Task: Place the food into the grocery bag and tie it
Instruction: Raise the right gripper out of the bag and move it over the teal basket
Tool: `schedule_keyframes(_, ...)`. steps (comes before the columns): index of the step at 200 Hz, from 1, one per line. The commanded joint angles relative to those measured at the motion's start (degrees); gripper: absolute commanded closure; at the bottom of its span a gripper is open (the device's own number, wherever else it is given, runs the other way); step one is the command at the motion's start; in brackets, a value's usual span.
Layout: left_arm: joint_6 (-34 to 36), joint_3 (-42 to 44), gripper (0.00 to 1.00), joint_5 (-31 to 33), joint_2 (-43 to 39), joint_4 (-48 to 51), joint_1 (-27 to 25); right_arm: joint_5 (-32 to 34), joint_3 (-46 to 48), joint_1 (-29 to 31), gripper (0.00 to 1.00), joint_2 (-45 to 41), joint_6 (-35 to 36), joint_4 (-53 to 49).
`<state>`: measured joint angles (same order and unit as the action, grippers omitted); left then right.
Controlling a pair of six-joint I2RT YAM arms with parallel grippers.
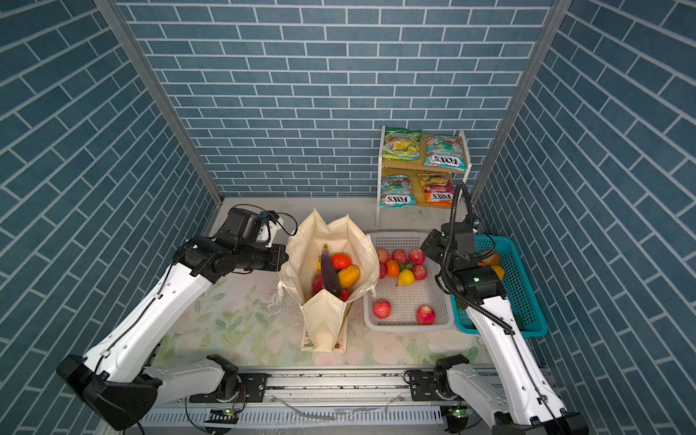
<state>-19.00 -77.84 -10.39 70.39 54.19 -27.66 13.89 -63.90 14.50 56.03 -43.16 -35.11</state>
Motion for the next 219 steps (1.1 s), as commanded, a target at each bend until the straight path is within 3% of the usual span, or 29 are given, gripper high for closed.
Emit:
schedule_keyframes(1, 0.9, 0.8, 1.00, -0.3, -0.2, -2.5, -0.1, -4.0, -4.7, -2.2, 0.28, 1.2, -6.3, 1.7)
schedule_keyframes(106, 1.5, 1.0, 1.00, -1.6, 0.3, -3.4, -0.1, -18.4, -24.7, -16.1, 0.46, 19.2, -29.7, 11.7)
schedule_keyframes(158, 2.0, 1.7, 1.00, -1.9, 1.3, -4.1, -0.1, -23.1, -32.5, -16.5, 0.48, 29.7, -35.8, 15.8)
schedule_keyframes(219, 3.1, 1.4, 1.00, -1.6, 2.3, -4.1, 0.2, -23.6, -37.4, -17.0, 0.44, 36.7, -39.4, 16.3)
